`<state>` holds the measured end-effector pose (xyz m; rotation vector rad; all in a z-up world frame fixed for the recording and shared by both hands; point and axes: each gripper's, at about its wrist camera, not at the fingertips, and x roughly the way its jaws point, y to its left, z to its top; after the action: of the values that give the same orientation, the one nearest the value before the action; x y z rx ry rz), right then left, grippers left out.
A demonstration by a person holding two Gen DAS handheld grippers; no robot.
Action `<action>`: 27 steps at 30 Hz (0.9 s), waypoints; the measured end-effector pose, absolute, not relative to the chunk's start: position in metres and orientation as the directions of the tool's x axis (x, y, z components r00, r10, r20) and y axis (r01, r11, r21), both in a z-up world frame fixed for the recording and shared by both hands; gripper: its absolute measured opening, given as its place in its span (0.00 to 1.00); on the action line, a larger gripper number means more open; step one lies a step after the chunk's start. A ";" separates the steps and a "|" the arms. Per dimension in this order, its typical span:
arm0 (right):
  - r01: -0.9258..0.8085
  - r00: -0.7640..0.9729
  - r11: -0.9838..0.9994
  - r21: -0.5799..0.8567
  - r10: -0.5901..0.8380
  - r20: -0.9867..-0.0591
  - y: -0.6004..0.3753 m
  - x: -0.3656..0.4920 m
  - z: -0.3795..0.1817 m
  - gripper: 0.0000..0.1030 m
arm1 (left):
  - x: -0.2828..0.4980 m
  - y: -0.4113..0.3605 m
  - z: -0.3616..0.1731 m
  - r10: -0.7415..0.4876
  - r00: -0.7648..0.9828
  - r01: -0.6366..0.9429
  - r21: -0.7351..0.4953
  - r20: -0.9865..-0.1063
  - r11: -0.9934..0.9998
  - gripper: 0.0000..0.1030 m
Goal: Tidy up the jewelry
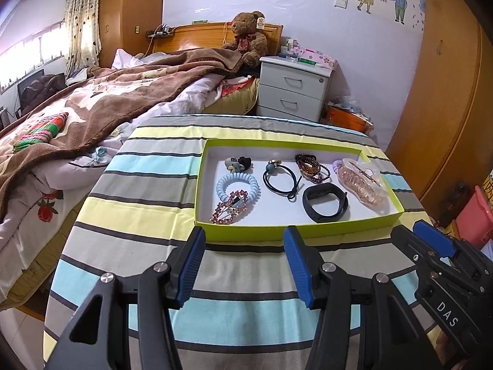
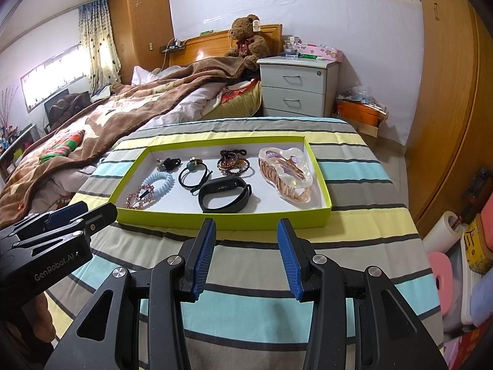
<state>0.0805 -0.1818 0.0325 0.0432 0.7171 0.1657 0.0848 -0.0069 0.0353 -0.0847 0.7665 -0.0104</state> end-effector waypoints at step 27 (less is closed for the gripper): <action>-0.134 0.742 0.986 0.096 0.164 -0.650 -0.183 0.081 0.032 0.41 | 0.087 -0.003 0.032 -0.016 0.712 -0.048 -0.071 -0.702 0.996 0.53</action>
<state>0.0808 -0.1827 0.0323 0.0436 0.7168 0.1637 0.0875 -0.0027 0.0318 -0.0864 0.7788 0.0181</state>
